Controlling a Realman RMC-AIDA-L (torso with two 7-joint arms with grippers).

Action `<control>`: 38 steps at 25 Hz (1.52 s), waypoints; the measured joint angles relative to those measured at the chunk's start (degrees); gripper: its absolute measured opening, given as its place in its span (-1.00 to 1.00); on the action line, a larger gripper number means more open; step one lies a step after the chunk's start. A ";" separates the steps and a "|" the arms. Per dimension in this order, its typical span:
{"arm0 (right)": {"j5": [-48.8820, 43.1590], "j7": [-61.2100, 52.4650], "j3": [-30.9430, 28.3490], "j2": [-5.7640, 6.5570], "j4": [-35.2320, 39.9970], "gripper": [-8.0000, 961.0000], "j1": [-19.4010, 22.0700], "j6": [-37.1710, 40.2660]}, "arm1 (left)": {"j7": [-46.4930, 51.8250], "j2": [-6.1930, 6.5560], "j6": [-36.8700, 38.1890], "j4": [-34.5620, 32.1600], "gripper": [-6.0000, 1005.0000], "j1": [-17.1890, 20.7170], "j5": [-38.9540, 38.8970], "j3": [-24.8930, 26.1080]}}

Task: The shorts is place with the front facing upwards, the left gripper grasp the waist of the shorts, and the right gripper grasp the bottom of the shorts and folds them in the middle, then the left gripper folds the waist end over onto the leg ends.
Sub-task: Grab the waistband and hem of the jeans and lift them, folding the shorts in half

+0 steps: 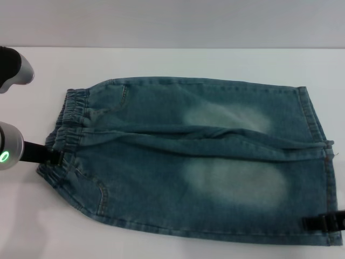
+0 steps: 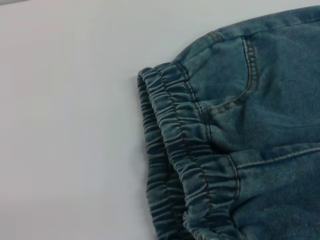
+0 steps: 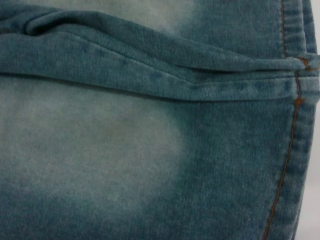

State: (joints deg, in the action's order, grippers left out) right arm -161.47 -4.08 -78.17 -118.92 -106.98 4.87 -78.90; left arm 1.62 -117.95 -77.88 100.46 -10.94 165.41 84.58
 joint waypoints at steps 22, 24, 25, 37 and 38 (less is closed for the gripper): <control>-0.07 2.40 2.79 0.26 -2.16 -0.22 -2.13 -1.35 | -0.21 0.18 -0.10 0.18 -0.92 -0.68 0.00 0.36; -0.07 2.47 2.79 0.26 -2.51 -0.31 -2.32 -1.35 | -0.21 0.18 -0.05 0.11 -0.92 -0.68 0.00 0.35; -0.07 2.52 2.79 0.27 -2.66 -0.39 -2.41 -1.35 | -0.21 0.18 -0.05 0.11 -0.92 -0.67 0.00 0.35; 0.03 2.65 2.29 0.28 -6.69 -0.99 -2.84 -0.72 | -0.22 0.18 0.00 0.29 -0.92 -0.67 0.00 0.33; 0.02 2.66 2.23 0.30 -7.40 -0.99 -2.77 -0.49 | -0.22 0.18 0.17 0.29 -0.92 -0.66 0.00 0.32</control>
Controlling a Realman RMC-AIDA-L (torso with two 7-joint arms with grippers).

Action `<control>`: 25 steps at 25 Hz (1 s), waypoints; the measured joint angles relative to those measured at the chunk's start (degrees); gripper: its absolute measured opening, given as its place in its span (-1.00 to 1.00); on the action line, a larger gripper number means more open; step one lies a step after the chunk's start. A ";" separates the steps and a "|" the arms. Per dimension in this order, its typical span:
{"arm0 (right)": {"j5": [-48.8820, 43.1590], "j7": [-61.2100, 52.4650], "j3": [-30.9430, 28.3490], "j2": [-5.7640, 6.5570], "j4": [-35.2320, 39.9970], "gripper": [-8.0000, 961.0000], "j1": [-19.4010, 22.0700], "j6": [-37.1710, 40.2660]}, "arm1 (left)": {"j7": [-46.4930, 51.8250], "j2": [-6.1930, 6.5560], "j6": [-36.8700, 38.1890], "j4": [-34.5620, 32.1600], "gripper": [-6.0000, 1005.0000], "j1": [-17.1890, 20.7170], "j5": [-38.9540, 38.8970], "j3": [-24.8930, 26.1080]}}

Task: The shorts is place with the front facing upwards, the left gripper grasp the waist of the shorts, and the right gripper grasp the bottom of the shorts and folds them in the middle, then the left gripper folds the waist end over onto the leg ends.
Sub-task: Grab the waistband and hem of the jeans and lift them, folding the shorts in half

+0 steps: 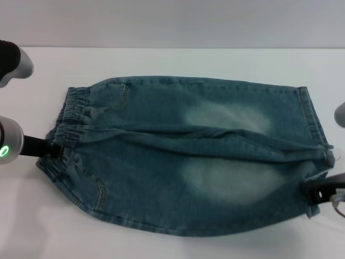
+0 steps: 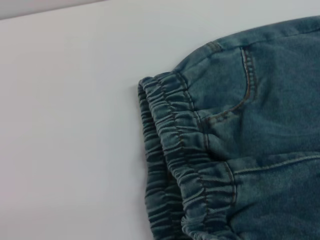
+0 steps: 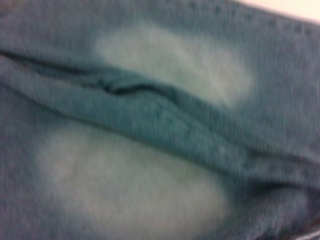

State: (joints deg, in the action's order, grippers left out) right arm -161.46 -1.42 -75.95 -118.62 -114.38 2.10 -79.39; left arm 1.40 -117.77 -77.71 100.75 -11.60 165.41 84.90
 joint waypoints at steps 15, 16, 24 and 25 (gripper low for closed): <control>-2.58 1.86 0.22 0.07 -0.61 -0.99 2.97 18.88 | 0.60 -0.16 10.19 2.54 -0.92 4.47 -0.10 1.40; -3.07 2.12 0.44 0.06 -0.26 -0.99 3.80 21.56 | 0.62 -0.17 11.18 2.59 -0.92 4.69 -0.25 1.44; -3.88 3.05 2.98 -0.02 8.46 -0.99 6.74 42.20 | 0.77 -0.21 19.08 1.47 -0.92 5.39 -0.44 1.48; -3.88 3.05 3.34 0.00 10.01 -0.99 6.68 44.76 | 0.77 -0.23 20.29 1.18 -0.92 5.43 -0.56 1.49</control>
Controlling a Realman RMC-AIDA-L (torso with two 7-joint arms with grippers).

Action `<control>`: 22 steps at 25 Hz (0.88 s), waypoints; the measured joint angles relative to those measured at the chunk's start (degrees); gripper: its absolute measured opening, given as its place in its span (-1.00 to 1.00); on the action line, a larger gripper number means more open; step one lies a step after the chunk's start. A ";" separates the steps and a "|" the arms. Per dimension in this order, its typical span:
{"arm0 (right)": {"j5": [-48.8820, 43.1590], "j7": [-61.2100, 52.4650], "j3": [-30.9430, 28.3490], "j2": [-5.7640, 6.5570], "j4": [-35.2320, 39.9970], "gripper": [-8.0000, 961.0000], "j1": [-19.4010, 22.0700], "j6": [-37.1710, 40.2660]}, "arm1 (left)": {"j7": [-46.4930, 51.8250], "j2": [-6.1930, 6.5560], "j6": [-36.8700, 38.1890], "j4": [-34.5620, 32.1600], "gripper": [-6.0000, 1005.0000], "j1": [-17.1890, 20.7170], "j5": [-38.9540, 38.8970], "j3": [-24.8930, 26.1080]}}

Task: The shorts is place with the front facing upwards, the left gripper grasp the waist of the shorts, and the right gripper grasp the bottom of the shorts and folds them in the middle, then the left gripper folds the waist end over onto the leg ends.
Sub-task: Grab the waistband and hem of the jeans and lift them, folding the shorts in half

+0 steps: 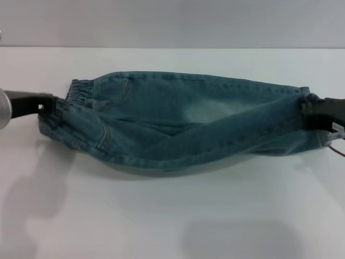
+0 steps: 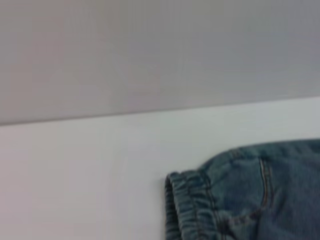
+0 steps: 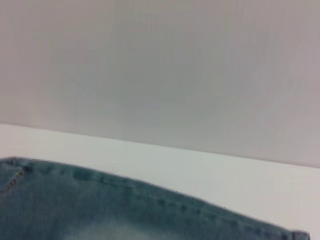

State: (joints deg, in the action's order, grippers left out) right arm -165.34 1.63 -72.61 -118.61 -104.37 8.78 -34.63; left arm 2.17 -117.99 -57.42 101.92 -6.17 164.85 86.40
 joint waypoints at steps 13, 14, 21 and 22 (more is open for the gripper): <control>0.42 -0.51 1.12 -0.23 4.94 -0.99 6.68 22.41 | 0.11 -0.03 10.01 -3.31 -0.92 0.17 -3.00 1.23; 0.50 -0.72 0.73 -0.26 5.47 -0.99 6.91 23.74 | 0.11 -0.04 10.66 -3.63 -0.92 0.13 -3.16 1.39; 0.65 -5.18 -0.89 -0.37 11.51 -0.99 7.34 33.95 | 1.27 -0.04 15.81 -5.45 -0.92 0.10 -4.12 1.38; 0.66 -5.71 -0.90 -0.38 12.26 -0.99 7.39 35.32 | 1.33 -0.05 16.27 -5.66 -0.92 0.08 -4.27 1.32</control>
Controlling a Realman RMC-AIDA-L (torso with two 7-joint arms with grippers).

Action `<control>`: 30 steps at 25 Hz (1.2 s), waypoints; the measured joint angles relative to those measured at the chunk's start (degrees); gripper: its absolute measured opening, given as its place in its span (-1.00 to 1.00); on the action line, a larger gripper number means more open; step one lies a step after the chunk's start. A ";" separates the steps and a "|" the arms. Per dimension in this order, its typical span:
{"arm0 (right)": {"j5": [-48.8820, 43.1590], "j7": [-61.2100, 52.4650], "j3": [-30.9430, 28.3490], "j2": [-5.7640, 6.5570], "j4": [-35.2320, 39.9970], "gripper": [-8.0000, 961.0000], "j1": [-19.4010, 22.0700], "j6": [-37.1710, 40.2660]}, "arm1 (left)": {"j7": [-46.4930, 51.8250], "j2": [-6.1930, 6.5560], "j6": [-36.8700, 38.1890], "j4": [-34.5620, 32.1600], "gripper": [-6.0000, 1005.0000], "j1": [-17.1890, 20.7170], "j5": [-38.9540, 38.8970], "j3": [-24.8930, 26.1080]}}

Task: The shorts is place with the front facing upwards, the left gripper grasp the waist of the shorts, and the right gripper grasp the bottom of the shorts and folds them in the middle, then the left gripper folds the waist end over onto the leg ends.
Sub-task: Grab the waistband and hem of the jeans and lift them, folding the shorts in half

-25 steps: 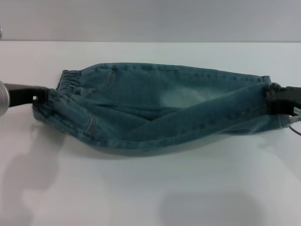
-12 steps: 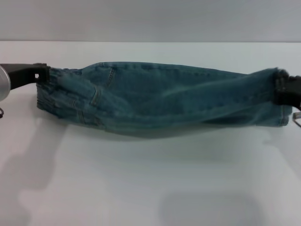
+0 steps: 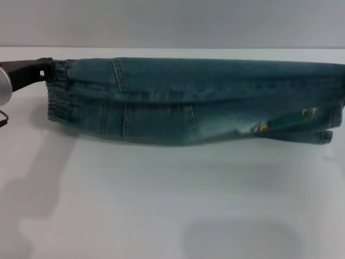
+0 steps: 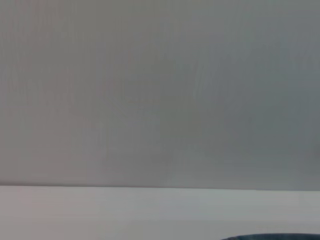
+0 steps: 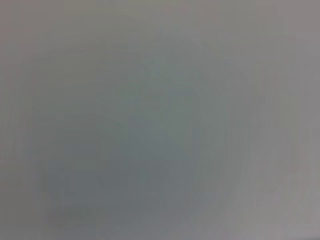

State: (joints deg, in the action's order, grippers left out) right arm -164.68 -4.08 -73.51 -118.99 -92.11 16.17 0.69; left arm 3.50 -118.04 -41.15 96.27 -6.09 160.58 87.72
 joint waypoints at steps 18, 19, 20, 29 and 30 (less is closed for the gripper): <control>0.24 -2.19 -1.56 0.06 5.23 -0.93 -0.48 7.31 | 0.19 0.01 5.46 -6.44 -0.92 -4.53 -1.85 0.06; 0.24 -2.19 -1.53 0.10 5.47 -0.92 -0.67 7.31 | 0.19 0.00 5.69 -6.84 -0.92 -4.92 -1.99 0.10; 0.24 -2.19 -1.51 0.17 5.90 -0.90 -0.88 7.18 | 0.19 0.01 5.79 -7.17 -0.92 -5.30 -2.16 0.11; 0.32 -2.26 -1.24 0.07 11.30 -0.76 -2.18 5.83 | 0.19 0.00 5.56 -8.02 -0.92 -7.24 -2.29 -0.27; 0.35 -2.27 -1.36 0.08 11.61 -0.74 -2.50 5.50 | 0.19 0.00 5.55 -8.06 -0.92 -7.38 -2.29 -0.27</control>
State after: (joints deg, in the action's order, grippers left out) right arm -164.33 -6.34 -74.87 -118.91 -80.50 13.66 6.19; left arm 3.69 -118.04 -35.61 88.20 -13.47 158.29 87.45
